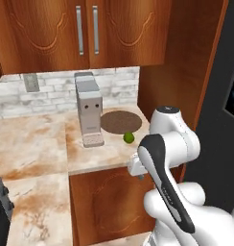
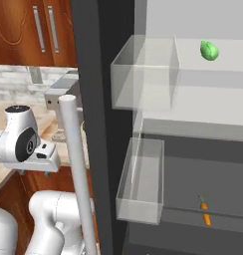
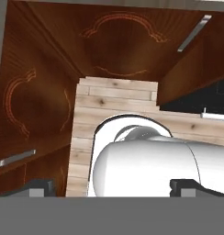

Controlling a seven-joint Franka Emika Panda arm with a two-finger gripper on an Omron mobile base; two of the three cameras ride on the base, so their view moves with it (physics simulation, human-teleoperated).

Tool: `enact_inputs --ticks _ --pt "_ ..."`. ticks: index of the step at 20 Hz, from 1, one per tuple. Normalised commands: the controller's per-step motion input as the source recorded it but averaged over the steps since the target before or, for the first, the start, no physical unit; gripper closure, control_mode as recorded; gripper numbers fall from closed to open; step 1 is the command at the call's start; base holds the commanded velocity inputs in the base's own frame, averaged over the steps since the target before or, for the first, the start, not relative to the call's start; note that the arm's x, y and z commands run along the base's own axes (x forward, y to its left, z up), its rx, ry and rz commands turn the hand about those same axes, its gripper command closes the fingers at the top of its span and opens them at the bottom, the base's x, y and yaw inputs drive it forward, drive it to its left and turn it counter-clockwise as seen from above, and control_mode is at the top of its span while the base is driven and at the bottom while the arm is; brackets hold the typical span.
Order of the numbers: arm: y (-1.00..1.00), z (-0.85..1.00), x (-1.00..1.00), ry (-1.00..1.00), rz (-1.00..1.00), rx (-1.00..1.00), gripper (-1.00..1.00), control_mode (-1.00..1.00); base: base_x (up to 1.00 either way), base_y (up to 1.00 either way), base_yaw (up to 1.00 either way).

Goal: Place the carrot and lime inside the fridge drawer. Close the drawer after placing the vegetables.

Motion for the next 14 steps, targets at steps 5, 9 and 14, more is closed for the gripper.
enact_inputs --ticks 5,9,14 --pt "0.00 0.00 0.00 0.00 0.00 0.00 -1.00 1.00 0.70 0.00 -0.03" --pt "0.00 0.00 0.00 0.00 0.00 0.00 -1.00 1.00 0.54 0.10 -0.04" --pt "0.00 0.00 0.00 0.00 0.00 0.00 -1.00 1.00 0.12 0.04 0.00"
